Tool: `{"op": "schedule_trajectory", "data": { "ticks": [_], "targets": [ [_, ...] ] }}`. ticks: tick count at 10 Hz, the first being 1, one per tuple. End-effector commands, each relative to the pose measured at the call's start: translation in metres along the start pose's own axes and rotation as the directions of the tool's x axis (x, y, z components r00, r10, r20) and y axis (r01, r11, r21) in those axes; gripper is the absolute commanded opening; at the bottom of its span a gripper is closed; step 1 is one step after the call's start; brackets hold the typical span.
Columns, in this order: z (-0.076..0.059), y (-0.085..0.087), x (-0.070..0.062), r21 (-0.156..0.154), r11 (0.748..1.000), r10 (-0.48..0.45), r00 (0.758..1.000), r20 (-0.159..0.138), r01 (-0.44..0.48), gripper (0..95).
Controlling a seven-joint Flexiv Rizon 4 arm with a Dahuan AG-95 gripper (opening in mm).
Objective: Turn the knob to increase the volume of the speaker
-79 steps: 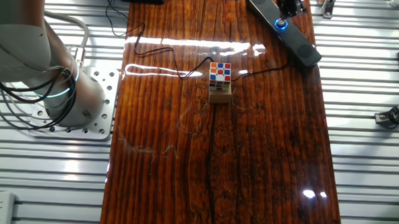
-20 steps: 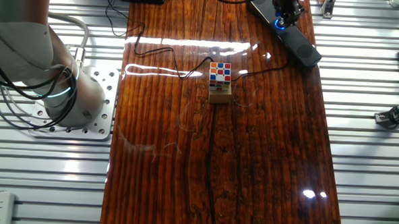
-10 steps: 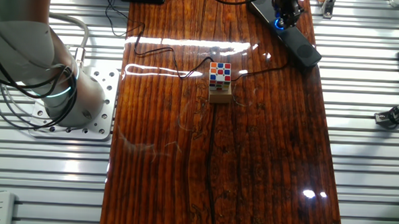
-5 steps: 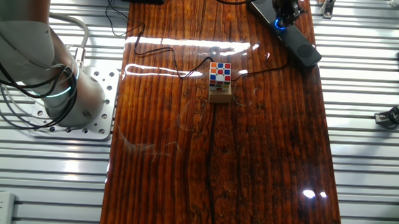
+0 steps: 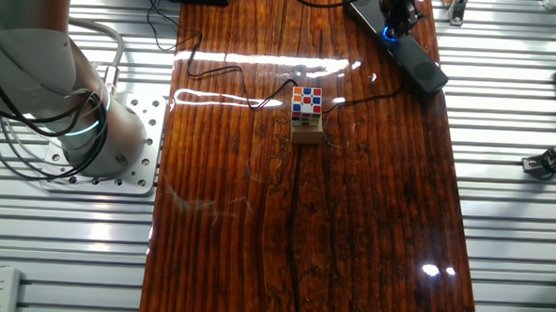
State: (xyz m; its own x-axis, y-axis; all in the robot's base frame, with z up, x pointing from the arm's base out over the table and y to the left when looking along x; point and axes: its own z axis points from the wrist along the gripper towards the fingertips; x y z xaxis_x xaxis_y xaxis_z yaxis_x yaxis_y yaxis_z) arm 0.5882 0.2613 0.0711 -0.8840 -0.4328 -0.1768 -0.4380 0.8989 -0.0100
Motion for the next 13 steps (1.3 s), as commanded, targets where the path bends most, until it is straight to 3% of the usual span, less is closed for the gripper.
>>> {"op": "schedule_trajectory", "data": {
  "ticks": [1, 2, 4, 5, 13],
  "targets": [
    [0.0002, 0.0001, -0.0008, 0.002, 1.000, 0.000, 1.000, 0.000, 0.000, 38.0],
    [0.0003, 0.0001, -0.0008, 0.001, 1.000, 0.001, 1.000, 0.000, -0.001, 19.0],
    [0.0003, 0.0001, -0.0008, 0.000, 1.000, 0.004, 1.000, 0.001, -0.004, 19.0],
    [0.0003, 0.0001, -0.0008, -0.002, 1.000, 0.006, 1.000, 0.003, -0.006, 0.0],
    [0.0003, 0.0001, -0.0009, -0.004, 1.000, -0.023, 1.000, 0.008, 0.023, 0.0]
  ]
}}
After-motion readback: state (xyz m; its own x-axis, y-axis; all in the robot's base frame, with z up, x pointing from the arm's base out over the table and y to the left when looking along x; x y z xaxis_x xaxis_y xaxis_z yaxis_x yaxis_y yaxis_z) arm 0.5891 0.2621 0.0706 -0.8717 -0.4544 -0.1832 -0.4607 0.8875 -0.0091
